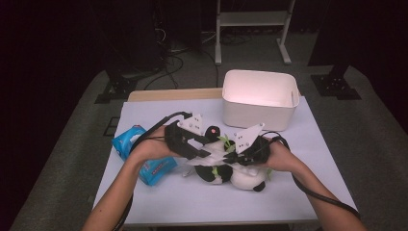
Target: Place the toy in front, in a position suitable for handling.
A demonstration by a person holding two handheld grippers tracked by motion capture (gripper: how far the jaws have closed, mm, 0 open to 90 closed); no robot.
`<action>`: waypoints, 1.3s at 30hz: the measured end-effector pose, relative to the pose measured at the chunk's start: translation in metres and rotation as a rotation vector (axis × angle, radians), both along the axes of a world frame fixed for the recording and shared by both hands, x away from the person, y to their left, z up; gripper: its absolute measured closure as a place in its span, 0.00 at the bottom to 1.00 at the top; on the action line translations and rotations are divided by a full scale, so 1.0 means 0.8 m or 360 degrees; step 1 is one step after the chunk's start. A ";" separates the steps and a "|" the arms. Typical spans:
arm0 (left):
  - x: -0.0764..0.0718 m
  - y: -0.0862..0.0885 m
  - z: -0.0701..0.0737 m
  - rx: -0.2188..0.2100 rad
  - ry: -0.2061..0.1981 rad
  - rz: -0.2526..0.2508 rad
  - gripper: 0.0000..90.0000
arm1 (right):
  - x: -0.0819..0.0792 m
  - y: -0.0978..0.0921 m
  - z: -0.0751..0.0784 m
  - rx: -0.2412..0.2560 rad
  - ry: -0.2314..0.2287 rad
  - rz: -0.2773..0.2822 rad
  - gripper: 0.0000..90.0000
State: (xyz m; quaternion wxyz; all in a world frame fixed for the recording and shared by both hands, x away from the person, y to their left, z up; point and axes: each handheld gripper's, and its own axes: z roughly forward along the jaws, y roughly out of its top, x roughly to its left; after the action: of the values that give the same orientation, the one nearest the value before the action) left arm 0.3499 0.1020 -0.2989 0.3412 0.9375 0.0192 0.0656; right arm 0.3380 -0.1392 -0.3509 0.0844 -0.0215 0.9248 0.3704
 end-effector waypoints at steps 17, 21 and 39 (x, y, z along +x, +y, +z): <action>0.010 0.008 -0.020 0.0016 0.0040 0.0061 0.70 | -0.013 -0.073 0.000 -0.0075 0.0058 -0.0152 0.96; 0.012 0.005 -0.022 0.0026 0.0064 0.0058 0.70 | -0.014 -0.085 -0.004 -0.0086 0.0079 -0.0181 0.96; -0.006 -0.014 -0.046 0.0035 0.0230 -0.0089 0.70 | -0.006 -0.097 -0.015 -0.0034 0.0150 -0.0174 0.96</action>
State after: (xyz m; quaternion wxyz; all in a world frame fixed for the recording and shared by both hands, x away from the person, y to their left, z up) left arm 0.3451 0.0910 -0.3360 0.3302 0.9437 0.0169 -0.0114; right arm 0.3334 -0.2167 -0.3628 0.0605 0.0456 0.9315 0.3559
